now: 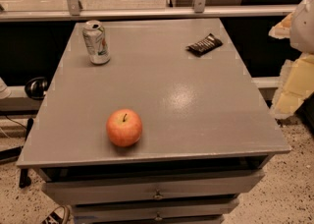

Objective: Pick 7up can

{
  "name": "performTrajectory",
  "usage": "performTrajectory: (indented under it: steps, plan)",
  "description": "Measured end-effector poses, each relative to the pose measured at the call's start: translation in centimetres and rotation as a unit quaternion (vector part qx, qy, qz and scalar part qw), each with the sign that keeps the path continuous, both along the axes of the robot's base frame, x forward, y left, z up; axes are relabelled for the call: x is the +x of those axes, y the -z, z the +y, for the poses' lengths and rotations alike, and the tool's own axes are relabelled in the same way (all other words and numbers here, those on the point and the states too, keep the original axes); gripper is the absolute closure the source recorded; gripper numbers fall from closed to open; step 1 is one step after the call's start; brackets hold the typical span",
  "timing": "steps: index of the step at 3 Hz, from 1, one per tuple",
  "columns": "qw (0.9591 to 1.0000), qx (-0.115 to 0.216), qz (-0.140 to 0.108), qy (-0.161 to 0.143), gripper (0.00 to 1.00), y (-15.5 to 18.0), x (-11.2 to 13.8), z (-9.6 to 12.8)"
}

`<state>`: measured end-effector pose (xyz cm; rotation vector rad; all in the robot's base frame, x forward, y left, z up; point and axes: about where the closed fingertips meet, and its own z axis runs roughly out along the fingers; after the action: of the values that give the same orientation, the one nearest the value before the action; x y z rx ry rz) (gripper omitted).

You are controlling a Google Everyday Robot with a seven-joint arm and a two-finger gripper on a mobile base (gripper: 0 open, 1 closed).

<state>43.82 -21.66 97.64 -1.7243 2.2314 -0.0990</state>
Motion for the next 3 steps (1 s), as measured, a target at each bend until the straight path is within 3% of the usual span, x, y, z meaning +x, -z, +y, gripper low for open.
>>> performTrajectory:
  steps: [1, 2, 3]
  plan:
    - [1.0, 0.0, 0.0, 0.0, 0.0, 0.0, 0.0, 0.0]
    - [0.9992, 0.035, -0.012, -0.015, 0.0, 1.1, 1.7, 1.5]
    - [0.9919, 0.121, -0.018, -0.034, 0.0, 4.4, 4.8, 4.6]
